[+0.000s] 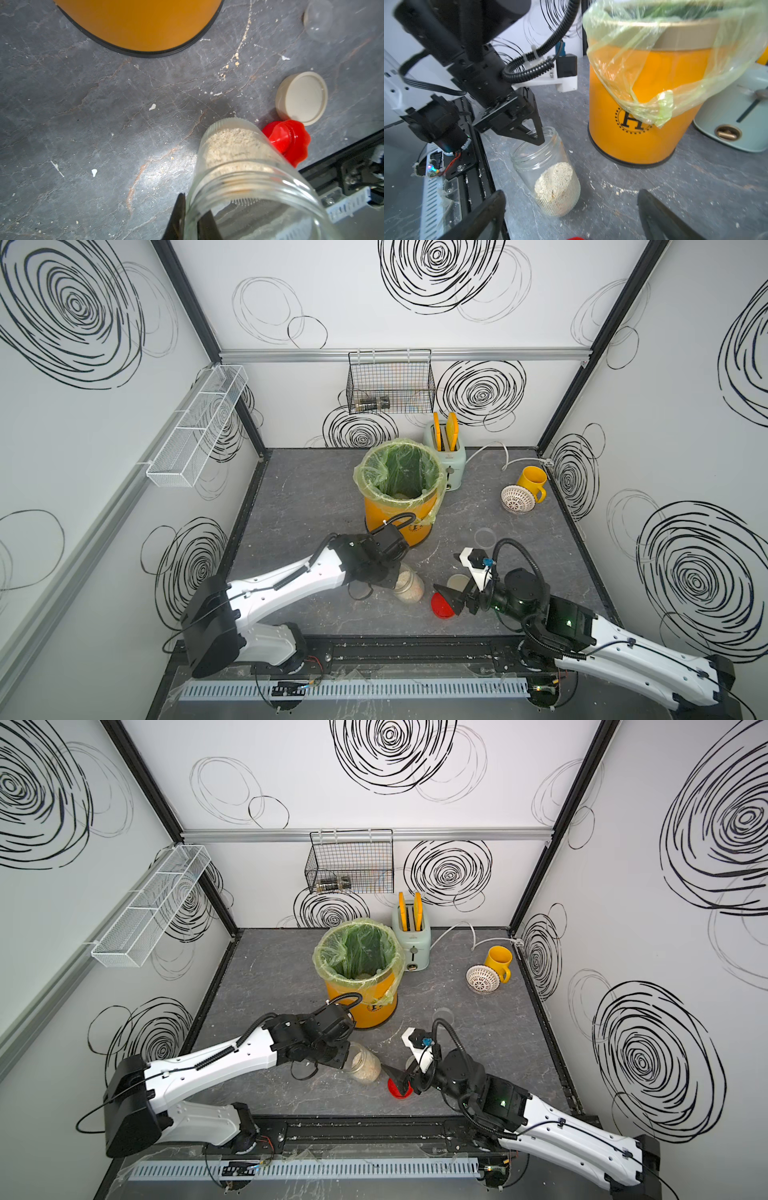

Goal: Empty expired oatmeal from jars
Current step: Pick up the jar from the center of the board.

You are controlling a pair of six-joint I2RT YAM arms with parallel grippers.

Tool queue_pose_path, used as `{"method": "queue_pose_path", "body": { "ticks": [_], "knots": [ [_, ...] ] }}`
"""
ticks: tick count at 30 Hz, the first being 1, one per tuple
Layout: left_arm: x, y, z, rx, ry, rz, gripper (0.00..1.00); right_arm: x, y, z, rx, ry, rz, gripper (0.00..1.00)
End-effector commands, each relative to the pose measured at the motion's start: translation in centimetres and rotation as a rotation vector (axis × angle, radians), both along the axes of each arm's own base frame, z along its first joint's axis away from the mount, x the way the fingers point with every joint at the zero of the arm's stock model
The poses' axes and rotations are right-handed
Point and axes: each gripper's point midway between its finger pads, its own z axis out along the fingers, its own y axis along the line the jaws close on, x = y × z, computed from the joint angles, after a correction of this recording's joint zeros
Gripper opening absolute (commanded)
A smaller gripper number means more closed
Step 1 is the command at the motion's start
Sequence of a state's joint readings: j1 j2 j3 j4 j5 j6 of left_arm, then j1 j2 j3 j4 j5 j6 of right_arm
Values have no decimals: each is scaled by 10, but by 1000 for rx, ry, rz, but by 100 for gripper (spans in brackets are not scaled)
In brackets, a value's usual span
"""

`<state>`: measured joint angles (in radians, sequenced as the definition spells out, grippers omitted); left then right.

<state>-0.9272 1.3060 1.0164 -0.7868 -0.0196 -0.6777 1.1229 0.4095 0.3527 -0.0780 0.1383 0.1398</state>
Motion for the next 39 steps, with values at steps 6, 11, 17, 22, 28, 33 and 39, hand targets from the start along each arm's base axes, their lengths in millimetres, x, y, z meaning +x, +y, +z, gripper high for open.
{"method": "queue_pose_path", "body": {
  "ticks": [6, 11, 17, 22, 28, 33, 39],
  "knots": [
    [-2, -15, 59, -254, -12, 14, 0, -20, 11, 26, 131, -203, 147, 95],
    [-4, -8, 77, -298, -25, -1, 0, -26, 28, 16, 32, -345, 223, 100],
    [-2, 3, 90, -334, -45, -1, 0, -28, 43, -2, -81, -553, 255, 98],
    [-2, 4, 103, -389, -48, 2, 0, -23, 42, -7, -53, -554, 223, 98],
    [-5, 2, 114, -472, -20, 9, 0, -24, 40, 2, 37, -547, 218, 98],
    [-4, 2, 125, -535, -13, 18, 0, -27, 37, 22, 163, -554, 248, 98],
    [5, 6, 141, -579, -39, 30, 0, -16, 30, 57, 358, -375, 261, 98]
  ]
}}
